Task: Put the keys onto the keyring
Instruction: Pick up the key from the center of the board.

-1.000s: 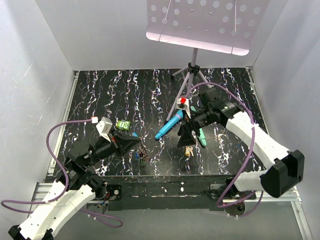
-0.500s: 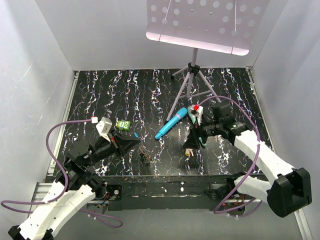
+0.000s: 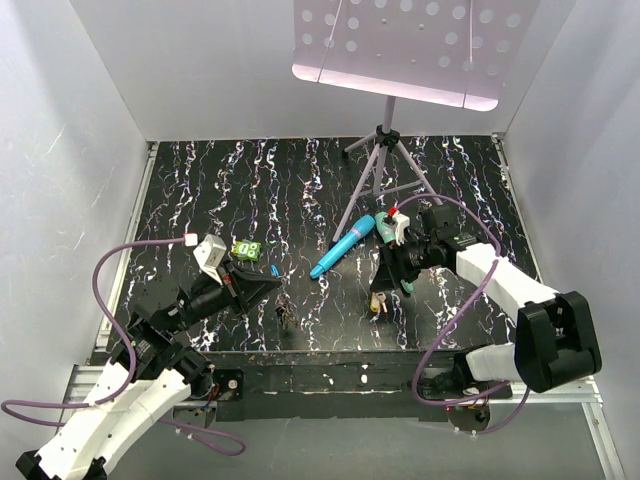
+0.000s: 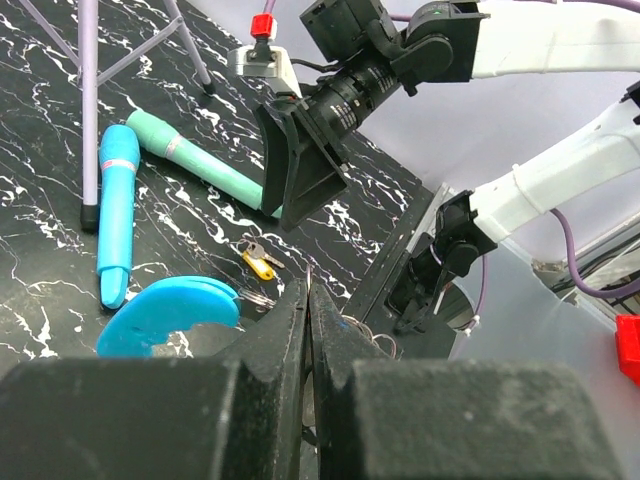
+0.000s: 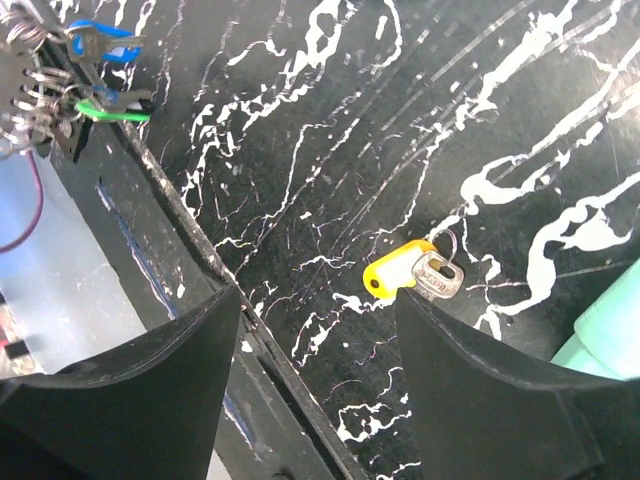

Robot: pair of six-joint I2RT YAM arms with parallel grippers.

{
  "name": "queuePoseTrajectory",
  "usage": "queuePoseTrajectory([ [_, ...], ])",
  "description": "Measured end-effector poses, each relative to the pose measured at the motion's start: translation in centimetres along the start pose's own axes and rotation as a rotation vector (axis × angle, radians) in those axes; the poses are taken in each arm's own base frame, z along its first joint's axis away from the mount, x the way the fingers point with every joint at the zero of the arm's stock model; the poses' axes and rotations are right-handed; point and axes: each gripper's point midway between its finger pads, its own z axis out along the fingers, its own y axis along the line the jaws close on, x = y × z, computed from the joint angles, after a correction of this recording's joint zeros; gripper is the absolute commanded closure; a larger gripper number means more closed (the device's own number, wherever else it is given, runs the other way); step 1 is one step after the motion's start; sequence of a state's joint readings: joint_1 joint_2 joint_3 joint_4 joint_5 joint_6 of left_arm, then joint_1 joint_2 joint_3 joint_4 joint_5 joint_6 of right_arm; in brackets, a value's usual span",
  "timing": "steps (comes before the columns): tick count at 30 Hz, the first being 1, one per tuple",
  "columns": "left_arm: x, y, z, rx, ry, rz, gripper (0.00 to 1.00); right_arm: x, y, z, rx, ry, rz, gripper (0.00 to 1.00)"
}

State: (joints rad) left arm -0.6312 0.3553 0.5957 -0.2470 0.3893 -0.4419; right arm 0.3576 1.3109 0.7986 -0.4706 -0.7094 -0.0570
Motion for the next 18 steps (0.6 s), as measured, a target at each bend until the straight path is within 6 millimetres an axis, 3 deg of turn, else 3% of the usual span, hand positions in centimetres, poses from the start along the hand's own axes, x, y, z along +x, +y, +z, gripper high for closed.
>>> queuePoseTrajectory([
  [6, 0.2, -0.1, 0.0, 0.008, 0.01, 0.006, 1.0, 0.6, -1.5, 1.0, 0.043, 0.009, 0.105, 0.43],
  [14, 0.9, 0.1, -0.5, 0.009, 0.004, 0.007, 1.0, 1.6, -4.1, 3.2, 0.068, 0.092, 0.249, 0.46],
  [18, 0.9, 0.0, -0.5, 0.01, 0.001, 0.008, 1.0, 1.3, -4.8, 3.3, 0.097, 0.097, 0.272, 0.46],
])
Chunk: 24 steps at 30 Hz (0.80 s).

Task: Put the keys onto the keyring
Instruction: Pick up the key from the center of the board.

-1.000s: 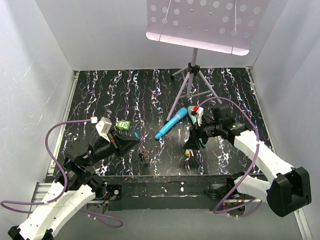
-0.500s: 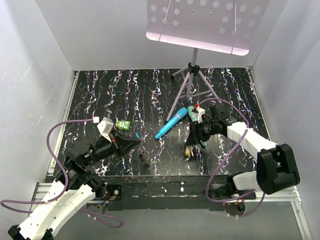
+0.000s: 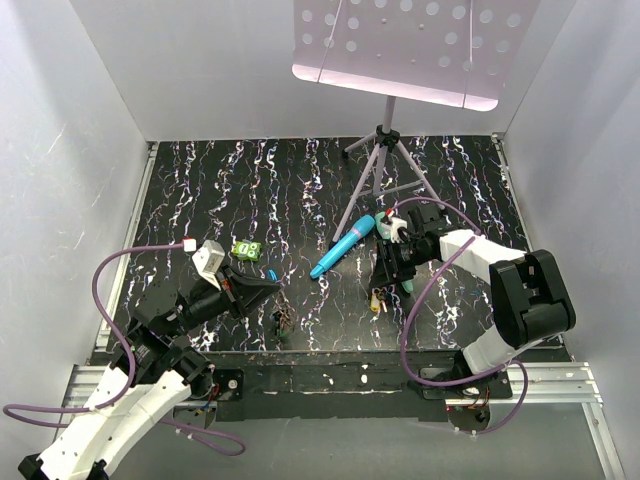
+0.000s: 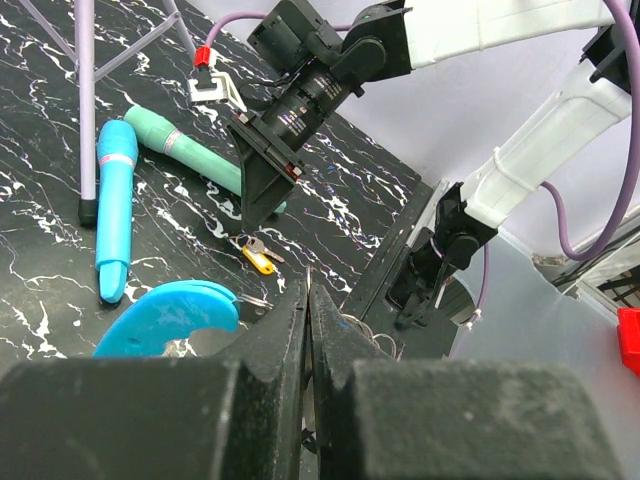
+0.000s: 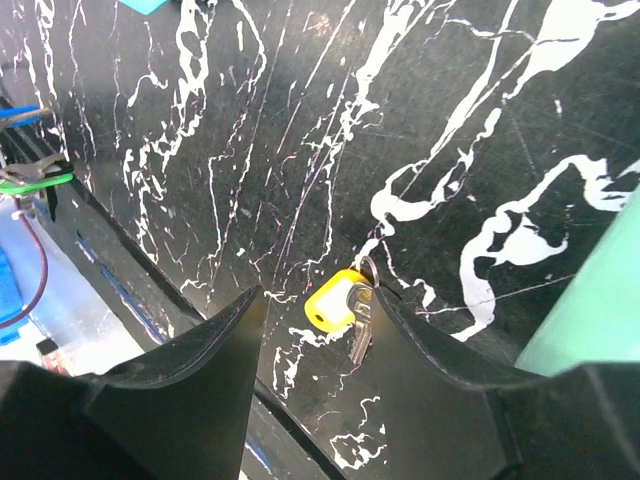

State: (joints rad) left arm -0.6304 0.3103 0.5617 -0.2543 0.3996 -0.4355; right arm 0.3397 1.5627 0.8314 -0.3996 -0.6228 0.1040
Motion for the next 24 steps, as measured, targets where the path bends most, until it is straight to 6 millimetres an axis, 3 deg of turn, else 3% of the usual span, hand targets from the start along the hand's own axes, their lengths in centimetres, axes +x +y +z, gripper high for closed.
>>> queuePoseTrajectory([
  [24, 0.5, 0.5, 0.1, -0.017, 0.008, -0.01, 1.0, -1.0, -2.0, 0.0, 0.058, -0.078, 0.197, 0.51],
])
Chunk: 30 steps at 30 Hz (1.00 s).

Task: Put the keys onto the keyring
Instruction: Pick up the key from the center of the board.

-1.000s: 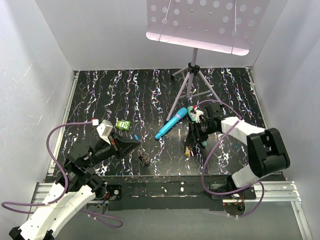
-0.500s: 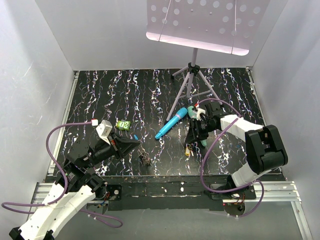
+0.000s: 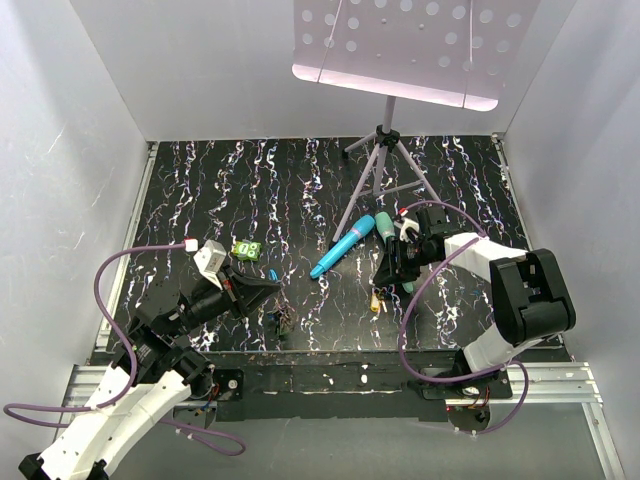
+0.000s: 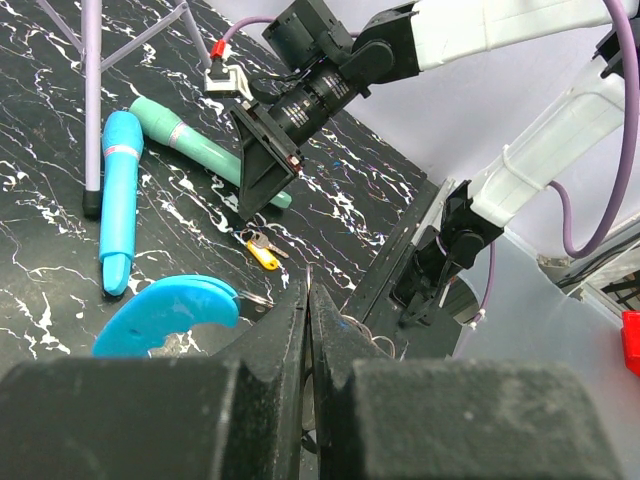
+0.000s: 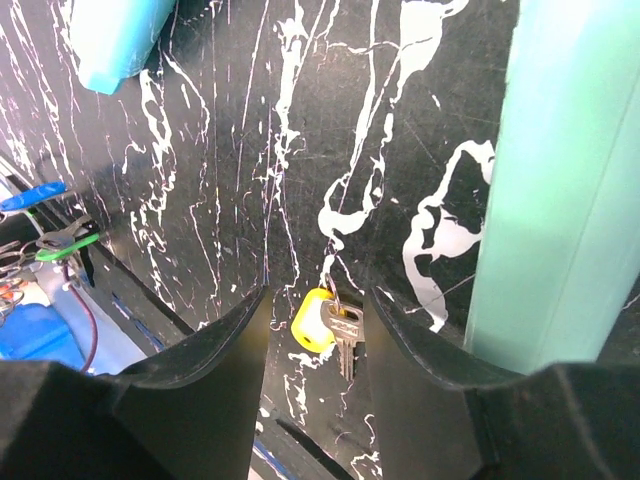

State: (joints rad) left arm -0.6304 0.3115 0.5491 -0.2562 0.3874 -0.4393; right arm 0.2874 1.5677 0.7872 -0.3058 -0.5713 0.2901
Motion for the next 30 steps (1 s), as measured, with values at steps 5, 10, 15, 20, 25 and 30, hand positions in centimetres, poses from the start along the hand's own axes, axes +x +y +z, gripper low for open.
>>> queuePoseTrajectory([
  [5, 0.0, 0.0, 0.0, 0.0, 0.0, -0.002, 1.0, 0.0, -0.4, 0.5, 0.0, 0.008, 0.015, 0.53],
  [10, 0.0, 0.0, 0.0, 0.0, 0.0, -0.004, 1.0, 0.2, -0.6, 0.8, -0.001, 0.022, 0.033, 0.57],
  [15, 0.0, -0.1, 0.0, 0.001, -0.003, -0.006, 1.0, 0.3, -0.6, 0.9, -0.006, 0.029, 0.038, 0.6],
  [20, -0.2, -0.3, -0.3, 0.006, -0.015, -0.005, 1.0, 0.7, -0.7, 1.2, -0.013, 0.044, 0.049, 0.64],
  [25, -0.2, -0.3, -0.3, 0.007, -0.015, -0.004, 1.0, 1.2, -0.7, 1.2, -0.022, 0.057, 0.055, 0.66],
  [30, -0.2, -0.3, -0.3, 0.007, -0.015, -0.004, 1.0, 1.5, -0.4, 1.4, -0.026, 0.066, 0.047, 0.67],
])
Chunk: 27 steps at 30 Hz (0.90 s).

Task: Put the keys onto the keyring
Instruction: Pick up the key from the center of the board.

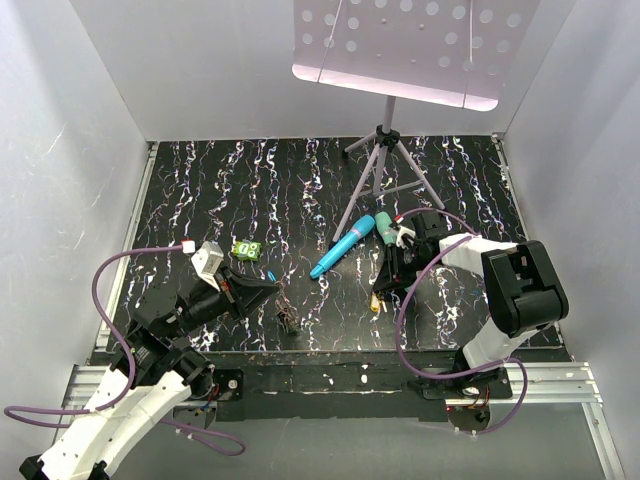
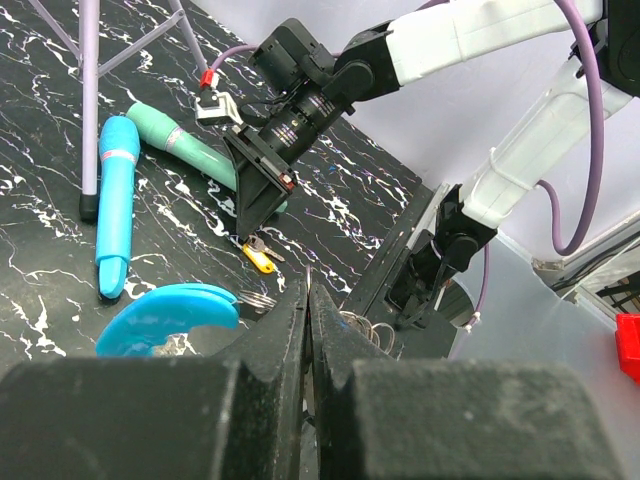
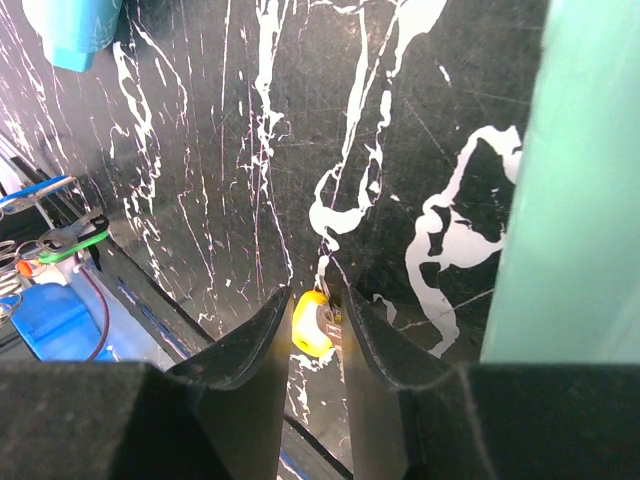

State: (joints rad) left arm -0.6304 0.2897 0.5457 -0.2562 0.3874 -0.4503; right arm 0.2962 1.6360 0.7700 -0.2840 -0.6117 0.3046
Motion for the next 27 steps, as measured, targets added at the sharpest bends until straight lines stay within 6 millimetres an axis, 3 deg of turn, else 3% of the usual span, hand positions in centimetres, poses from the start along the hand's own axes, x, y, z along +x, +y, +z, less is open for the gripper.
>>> queuePoseTrajectory([
  [15, 0.72, 0.38, 0.14, -0.007, 0.015, -0.013, 1.0, 0.43, 0.09, 0.4, 0.009, 0.016, -0.001, 0.75],
  [27, 0.72, 0.43, 0.14, -0.009, 0.014, -0.013, 1.0, 0.37, -0.27, 0.44, 0.028, 0.012, -0.001, 0.99],
])
